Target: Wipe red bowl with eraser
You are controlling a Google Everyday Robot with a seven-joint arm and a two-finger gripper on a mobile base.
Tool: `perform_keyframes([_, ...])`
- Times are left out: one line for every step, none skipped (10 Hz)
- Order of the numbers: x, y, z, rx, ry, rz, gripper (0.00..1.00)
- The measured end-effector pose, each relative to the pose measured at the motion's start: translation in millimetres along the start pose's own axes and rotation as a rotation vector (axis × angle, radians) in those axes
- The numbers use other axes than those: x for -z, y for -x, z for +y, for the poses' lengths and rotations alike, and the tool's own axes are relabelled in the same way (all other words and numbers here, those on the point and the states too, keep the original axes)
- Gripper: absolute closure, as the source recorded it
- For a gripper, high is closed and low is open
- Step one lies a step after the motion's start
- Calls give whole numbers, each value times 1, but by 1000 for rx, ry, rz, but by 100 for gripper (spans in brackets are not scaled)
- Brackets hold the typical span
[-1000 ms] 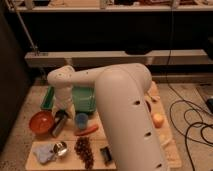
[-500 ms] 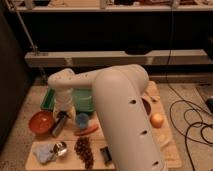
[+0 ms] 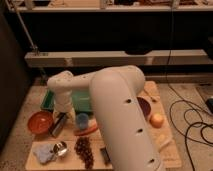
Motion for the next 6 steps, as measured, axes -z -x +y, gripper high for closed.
perform_keyframes([-4,0,0,-3,4,-1,34])
perform_keyframes([-8,-1,0,-5,9,-1,34])
perform_keyframes([-11,-2,1,-7,12,-2,34])
perform_keyframes([-13,-3,0,-7,15,-1,34])
perform_keyframes([-15,-4,1,-7,18,0,34])
perform_keyframes([-17,-6,1,-8,21,2,34])
